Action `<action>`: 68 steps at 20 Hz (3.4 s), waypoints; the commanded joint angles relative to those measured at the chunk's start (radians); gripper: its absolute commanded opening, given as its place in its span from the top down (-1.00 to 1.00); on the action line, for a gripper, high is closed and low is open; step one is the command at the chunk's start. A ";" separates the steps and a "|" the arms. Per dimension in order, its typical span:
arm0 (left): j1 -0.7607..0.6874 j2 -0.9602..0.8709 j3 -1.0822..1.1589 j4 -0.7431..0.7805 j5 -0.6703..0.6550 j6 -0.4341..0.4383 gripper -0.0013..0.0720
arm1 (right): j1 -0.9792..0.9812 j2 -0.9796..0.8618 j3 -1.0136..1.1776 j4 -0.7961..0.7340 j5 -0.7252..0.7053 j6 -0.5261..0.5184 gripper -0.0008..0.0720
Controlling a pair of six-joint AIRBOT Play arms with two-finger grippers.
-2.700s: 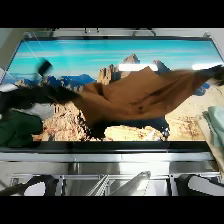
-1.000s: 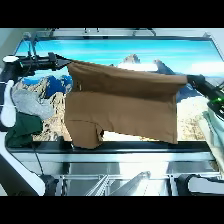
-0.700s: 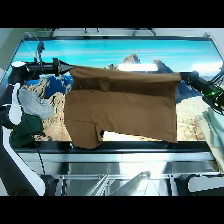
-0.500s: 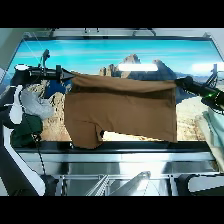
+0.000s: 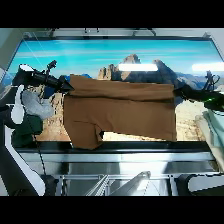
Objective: Fold the shirts.
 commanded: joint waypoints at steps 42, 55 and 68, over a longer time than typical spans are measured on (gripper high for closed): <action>-0.077 0.566 -1.144 0.015 0.121 0.038 0.93 | -0.035 0.237 -0.394 -0.352 0.353 0.162 0.93; 0.200 0.926 -1.205 0.097 -0.129 0.018 0.93 | -0.282 0.262 -0.333 -0.338 0.585 0.230 0.93; 0.040 0.565 -0.535 0.065 -0.061 0.005 0.93 | -0.042 0.230 -0.166 -0.033 0.161 0.158 0.93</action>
